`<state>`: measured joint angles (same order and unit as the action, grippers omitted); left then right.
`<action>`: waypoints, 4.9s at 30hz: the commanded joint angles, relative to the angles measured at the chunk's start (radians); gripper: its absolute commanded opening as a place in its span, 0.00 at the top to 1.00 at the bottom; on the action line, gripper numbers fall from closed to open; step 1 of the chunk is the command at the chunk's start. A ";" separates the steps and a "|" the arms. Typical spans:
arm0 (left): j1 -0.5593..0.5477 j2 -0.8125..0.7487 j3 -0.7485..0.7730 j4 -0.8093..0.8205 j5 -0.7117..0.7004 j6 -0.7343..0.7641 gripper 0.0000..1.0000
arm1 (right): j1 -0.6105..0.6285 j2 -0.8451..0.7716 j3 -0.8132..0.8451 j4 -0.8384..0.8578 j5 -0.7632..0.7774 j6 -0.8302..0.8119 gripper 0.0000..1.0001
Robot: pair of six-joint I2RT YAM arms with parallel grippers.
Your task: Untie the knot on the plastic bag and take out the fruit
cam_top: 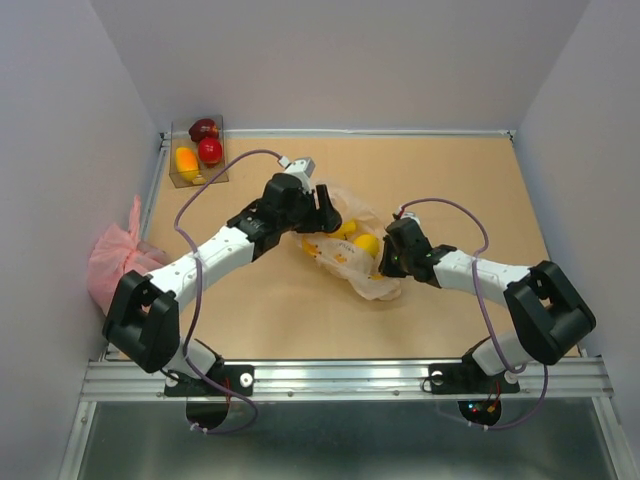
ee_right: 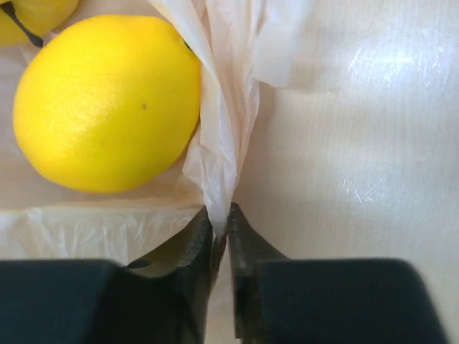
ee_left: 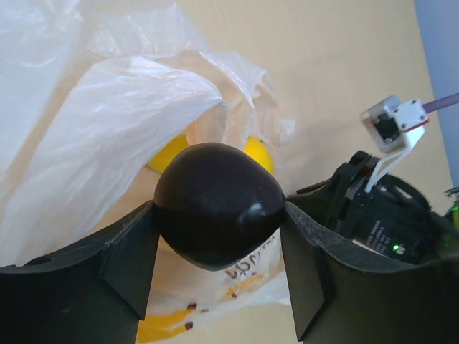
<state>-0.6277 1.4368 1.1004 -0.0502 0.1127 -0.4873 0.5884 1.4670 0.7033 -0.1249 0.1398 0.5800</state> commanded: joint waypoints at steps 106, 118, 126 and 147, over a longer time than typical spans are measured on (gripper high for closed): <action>0.300 -0.035 0.234 0.004 -0.320 0.064 0.68 | 0.074 -0.036 0.032 -0.048 0.113 -0.034 0.97; 0.620 0.441 0.601 0.010 -0.352 0.052 0.56 | 0.074 -0.045 0.056 -0.058 0.099 -0.055 0.97; 0.695 0.677 0.763 -0.034 -0.337 0.075 0.32 | 0.074 -0.007 0.082 -0.064 0.098 -0.082 0.97; 0.553 0.295 0.414 -0.039 -0.249 0.110 0.06 | 0.073 -0.002 0.096 -0.067 0.121 -0.089 0.98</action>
<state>0.0345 1.9400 1.5829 -0.1257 -0.1566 -0.4191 0.6506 1.4670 0.7387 -0.1974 0.2325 0.5007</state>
